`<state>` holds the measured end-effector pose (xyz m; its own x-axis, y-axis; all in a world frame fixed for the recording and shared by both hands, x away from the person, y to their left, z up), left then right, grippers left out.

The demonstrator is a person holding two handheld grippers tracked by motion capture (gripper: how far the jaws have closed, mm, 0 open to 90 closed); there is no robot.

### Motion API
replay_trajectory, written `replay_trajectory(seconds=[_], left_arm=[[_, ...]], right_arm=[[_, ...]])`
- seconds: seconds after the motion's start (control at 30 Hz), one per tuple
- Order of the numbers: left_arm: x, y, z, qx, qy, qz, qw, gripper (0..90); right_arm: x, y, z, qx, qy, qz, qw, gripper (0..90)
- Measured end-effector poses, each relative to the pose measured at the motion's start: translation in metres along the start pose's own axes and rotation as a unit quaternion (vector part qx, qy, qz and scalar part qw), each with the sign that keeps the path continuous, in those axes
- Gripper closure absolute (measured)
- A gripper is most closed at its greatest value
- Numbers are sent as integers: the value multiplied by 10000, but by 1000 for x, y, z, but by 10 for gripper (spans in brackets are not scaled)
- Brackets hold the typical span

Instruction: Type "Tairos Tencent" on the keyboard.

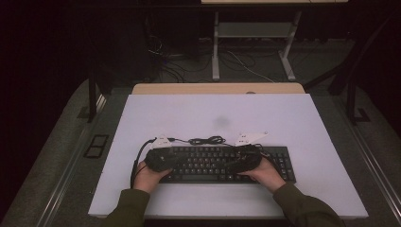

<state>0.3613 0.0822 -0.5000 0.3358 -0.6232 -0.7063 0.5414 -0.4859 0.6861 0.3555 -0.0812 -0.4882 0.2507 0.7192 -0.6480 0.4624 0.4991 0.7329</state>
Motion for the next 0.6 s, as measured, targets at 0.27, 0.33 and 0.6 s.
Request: replay_trajectory(seconds=[0.27,0.33,0.6], left_arm=[[2,-2,0,22,23,-70,10000,888],[2,-1,0,-4,20,-66,10000,888],[-1,1,1,-7,19,-10,10000,888]], right_arm=[[0,0,0,-10,-2,-7,10000,315],[0,0,0,-8,-3,-8,10000,315],[0,2,0,-12,6,36,10000,315]])
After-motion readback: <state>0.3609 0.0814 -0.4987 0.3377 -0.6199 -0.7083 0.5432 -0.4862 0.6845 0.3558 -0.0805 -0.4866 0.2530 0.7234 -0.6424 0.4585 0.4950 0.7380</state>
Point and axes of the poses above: each handheld gripper's, and its own axes: x roughly forward along the jaws, y roughly out of its top, z roughly to its right, the point moved 10 cm from there along x, roughly forward along the jaws, and after that the axes turned 8 degrees about -z, right-handed, at the moved point
